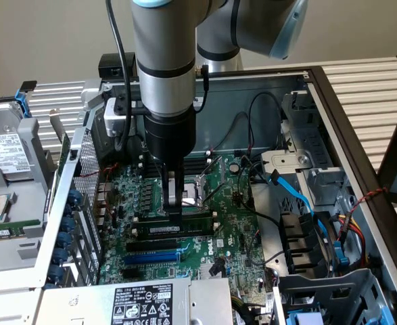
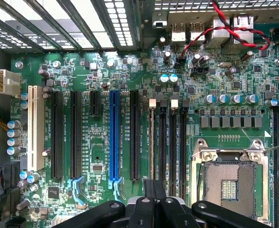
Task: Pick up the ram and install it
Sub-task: 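Press down the ram until it locks into place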
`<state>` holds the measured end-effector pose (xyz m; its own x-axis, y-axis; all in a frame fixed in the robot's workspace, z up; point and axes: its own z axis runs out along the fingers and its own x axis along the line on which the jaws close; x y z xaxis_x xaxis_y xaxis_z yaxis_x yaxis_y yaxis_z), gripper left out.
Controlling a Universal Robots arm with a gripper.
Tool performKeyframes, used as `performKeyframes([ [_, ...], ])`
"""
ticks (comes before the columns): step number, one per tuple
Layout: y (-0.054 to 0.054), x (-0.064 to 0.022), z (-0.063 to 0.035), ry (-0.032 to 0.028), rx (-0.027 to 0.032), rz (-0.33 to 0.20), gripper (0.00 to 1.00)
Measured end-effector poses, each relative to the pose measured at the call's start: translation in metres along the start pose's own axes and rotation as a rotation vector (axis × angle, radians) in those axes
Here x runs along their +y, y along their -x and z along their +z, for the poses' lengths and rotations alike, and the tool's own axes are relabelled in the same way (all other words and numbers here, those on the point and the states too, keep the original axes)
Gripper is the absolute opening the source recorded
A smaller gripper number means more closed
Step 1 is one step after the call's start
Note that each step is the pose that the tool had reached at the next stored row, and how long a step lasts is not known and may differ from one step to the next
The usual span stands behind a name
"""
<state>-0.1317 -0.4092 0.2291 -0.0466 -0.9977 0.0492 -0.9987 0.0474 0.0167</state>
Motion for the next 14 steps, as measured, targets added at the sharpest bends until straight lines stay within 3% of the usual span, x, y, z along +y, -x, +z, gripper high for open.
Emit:
performKeyframes([
  [6, 0.0, 0.0, 0.0029, 0.0002, -0.0004, 0.0, 0.11],
  [8, 0.0, -0.0002, 0.0012, 0.0041, -0.0036, 0.0, 0.11],
  [10, 0.0, 0.0002, -0.0056, 0.0092, -0.0023, 0.0, 0.11],
  [14, -0.001, 0.0004, -0.0223, 0.0111, -0.0025, -0.002, 0.11],
])
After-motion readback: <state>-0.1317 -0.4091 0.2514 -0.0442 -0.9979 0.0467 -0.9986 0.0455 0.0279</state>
